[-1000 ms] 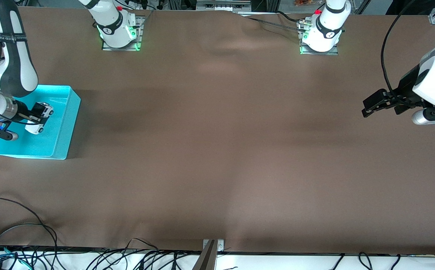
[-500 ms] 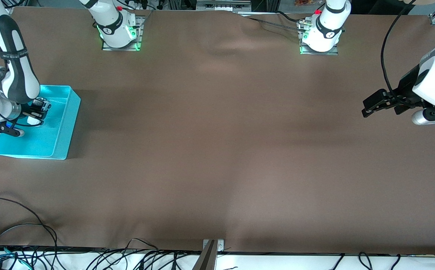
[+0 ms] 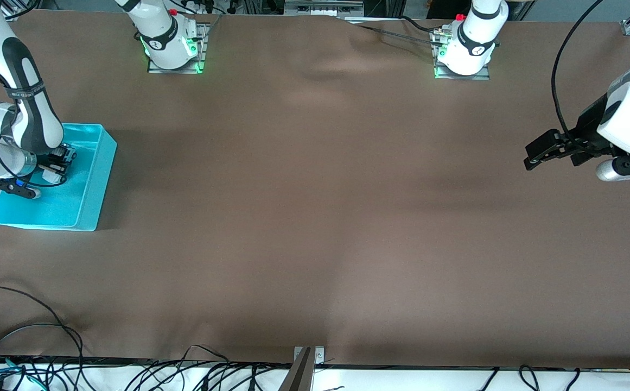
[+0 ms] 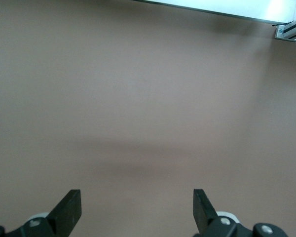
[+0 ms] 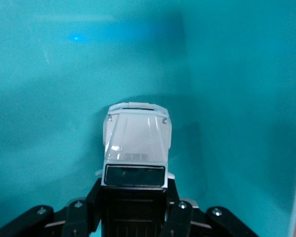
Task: Wind and store white jeep toy
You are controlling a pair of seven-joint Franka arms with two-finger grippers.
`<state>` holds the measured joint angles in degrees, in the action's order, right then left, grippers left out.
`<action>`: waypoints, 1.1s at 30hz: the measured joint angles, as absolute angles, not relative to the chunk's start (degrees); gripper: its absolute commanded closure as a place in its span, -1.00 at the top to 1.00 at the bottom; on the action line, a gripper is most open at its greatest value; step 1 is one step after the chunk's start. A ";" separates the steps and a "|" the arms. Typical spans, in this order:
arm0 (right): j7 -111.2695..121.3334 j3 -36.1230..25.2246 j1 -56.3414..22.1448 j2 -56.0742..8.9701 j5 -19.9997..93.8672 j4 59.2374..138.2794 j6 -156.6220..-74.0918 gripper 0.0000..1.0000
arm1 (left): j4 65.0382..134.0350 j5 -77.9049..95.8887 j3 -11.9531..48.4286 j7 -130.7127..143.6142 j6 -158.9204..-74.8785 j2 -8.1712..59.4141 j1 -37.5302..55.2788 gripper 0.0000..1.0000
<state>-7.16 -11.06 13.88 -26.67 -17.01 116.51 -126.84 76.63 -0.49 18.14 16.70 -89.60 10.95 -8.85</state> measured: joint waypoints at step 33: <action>-8.77 -6.86 14.16 -23.17 -17.24 115.50 -120.56 1.00 | 76.63 -0.49 18.14 16.70 -89.60 10.96 -8.85 1.00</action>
